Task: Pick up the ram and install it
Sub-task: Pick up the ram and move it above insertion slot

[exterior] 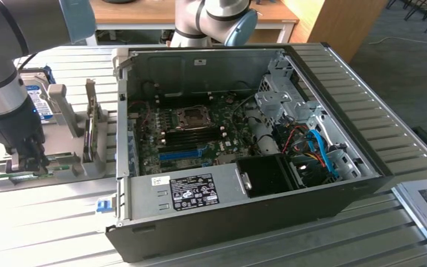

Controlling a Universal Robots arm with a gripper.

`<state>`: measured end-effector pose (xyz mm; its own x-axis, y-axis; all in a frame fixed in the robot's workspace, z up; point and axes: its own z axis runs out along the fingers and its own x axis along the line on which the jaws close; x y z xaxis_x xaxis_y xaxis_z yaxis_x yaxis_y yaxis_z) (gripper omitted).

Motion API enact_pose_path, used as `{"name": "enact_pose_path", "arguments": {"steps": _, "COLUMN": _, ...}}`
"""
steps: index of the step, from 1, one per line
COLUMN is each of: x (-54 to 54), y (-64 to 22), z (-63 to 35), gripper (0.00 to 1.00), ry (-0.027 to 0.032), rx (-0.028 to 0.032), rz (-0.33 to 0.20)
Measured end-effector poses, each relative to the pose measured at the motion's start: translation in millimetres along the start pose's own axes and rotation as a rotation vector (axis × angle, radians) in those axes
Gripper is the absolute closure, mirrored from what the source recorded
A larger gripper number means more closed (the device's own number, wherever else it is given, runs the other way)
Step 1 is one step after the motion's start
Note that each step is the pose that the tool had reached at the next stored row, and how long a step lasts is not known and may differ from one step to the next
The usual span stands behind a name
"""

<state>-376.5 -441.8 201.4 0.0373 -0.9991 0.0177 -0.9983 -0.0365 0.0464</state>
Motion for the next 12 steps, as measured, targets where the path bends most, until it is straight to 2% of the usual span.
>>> {"name": "enact_pose_path", "arguments": {"steps": 11, "x": 0.0, "y": 0.0, "z": 0.0, "gripper": 0.75, "ry": 0.0000, "rx": 0.0000, "rz": 0.000}}
{"name": "enact_pose_path", "arguments": {"steps": 12, "x": 0.0, "y": 0.0, "z": 0.0, "gripper": 0.81, "ry": 0.0001, "rx": 0.0000, "rz": 0.000}}
